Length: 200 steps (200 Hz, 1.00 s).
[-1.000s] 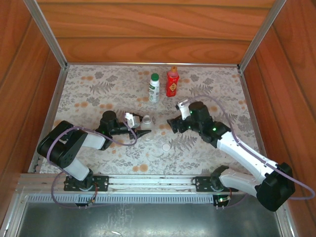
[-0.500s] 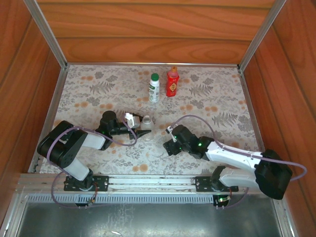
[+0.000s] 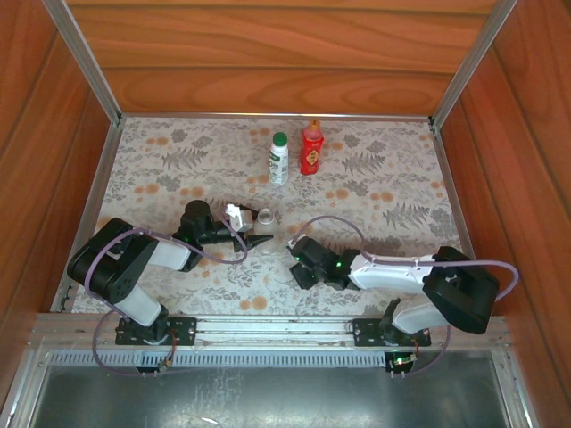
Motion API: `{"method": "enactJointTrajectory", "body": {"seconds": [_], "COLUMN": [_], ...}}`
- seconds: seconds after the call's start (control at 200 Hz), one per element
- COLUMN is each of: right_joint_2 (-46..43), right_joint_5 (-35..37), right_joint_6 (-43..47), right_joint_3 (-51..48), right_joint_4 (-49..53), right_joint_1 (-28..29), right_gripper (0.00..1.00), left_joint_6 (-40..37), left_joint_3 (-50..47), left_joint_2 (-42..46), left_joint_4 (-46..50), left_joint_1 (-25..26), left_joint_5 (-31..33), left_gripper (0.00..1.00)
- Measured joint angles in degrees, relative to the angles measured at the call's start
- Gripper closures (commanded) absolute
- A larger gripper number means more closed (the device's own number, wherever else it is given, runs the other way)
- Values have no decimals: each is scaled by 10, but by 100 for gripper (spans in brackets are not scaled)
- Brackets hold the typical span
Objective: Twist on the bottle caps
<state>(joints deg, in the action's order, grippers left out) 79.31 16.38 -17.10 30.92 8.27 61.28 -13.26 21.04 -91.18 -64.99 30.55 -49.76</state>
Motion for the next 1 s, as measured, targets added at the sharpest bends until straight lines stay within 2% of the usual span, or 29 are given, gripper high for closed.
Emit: {"method": "enactJointTrajectory", "body": {"seconds": [0.425, 0.665, 0.819, 0.999], "right_joint_2": [12, 8, -28, -59], "right_joint_5": [6, 7, 12, 17], "right_joint_6": [-10, -15, -21, -23], "right_joint_3": [2, 11, 28, 57], "right_joint_4": [-6, 1, 32, 62], "right_joint_1": [3, 3, 3, 3], "right_gripper": [51, 52, 53, 46], "left_joint_6": [2, 2, 2, 2], "left_joint_3": [0, 0, 0, 0], "left_joint_2": [0, -2, -3, -5], "left_joint_4": [0, -2, -2, -6], "left_joint_1": [0, 0, 0, 0], "left_joint_5": [-2, -4, -5, -6], "left_gripper": [44, 44, 44, 44]}}
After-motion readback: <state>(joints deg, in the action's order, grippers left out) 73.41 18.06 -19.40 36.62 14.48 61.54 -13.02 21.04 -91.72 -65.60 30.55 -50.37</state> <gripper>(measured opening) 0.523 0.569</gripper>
